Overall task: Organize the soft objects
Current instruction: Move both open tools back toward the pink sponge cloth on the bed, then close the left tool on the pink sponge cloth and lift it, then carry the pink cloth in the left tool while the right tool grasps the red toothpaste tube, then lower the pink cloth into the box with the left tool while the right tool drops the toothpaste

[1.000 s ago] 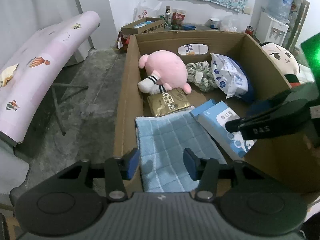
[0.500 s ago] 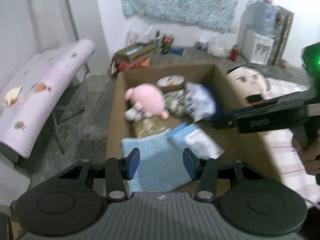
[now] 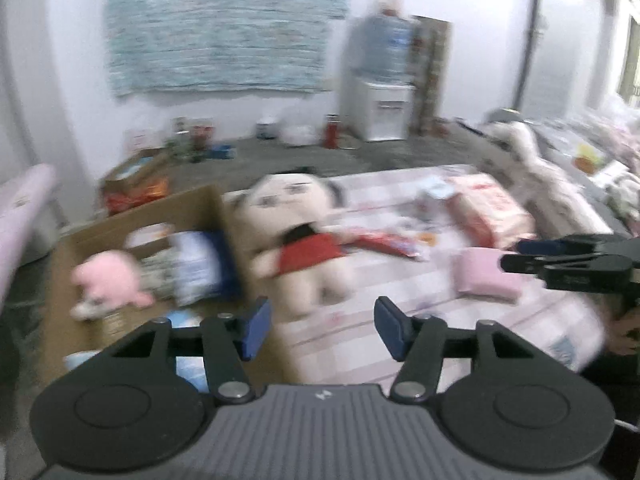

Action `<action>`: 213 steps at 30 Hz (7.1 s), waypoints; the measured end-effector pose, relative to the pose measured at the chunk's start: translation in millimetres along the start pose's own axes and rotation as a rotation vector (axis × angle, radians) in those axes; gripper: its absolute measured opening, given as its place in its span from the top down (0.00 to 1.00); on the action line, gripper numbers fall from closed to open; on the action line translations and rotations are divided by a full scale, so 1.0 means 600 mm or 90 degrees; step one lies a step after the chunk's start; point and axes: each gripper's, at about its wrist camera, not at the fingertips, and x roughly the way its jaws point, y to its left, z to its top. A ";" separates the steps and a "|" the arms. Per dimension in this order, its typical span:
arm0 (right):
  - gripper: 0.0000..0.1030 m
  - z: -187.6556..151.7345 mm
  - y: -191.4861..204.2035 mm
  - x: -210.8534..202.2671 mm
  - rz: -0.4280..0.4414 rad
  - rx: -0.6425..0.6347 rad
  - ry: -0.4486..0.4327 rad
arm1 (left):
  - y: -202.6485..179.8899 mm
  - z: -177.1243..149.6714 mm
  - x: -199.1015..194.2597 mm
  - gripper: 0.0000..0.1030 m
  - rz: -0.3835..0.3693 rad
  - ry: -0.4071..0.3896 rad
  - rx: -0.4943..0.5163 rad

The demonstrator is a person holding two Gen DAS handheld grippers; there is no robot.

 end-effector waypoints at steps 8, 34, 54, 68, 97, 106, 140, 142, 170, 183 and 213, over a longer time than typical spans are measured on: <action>0.47 -0.076 -0.158 0.030 -0.080 0.166 0.005 | -0.167 0.032 0.126 0.37 -0.040 -0.045 0.040; 0.13 -0.109 -0.174 0.137 -0.034 0.100 0.057 | -0.252 0.024 0.267 0.35 -0.053 -0.036 0.001; 0.18 -0.107 -0.238 0.039 0.051 0.251 -0.078 | -0.262 -0.066 0.258 0.09 -0.070 -0.010 0.065; 0.18 -0.102 -0.282 0.029 0.043 0.308 -0.102 | -0.340 -0.005 0.405 0.00 -0.176 0.025 0.126; 0.18 -0.115 -0.311 0.015 0.039 0.366 -0.112 | -0.352 0.025 0.372 0.00 -0.180 0.053 0.245; 0.17 -0.123 -0.329 0.007 0.036 0.393 -0.119 | -0.434 0.052 0.474 0.00 -0.246 0.148 0.332; 0.29 -0.085 -0.164 0.100 0.136 0.150 -0.008 | -0.182 -0.067 0.159 0.14 -0.061 -0.028 0.147; 0.29 -0.055 -0.146 0.120 0.140 0.126 -0.007 | -0.152 -0.061 0.148 0.14 -0.074 -0.035 0.110; 0.71 0.051 0.017 0.337 -0.044 -0.112 0.150 | 0.071 -0.066 0.015 0.11 -0.045 -0.166 -0.104; 0.84 0.007 -0.031 0.121 0.090 0.063 0.028 | 0.077 -0.089 -0.010 0.11 0.054 -0.151 -0.123; 0.75 -0.038 0.025 0.231 0.012 -0.024 0.189 | 0.130 -0.143 0.026 0.08 0.056 -0.120 -0.125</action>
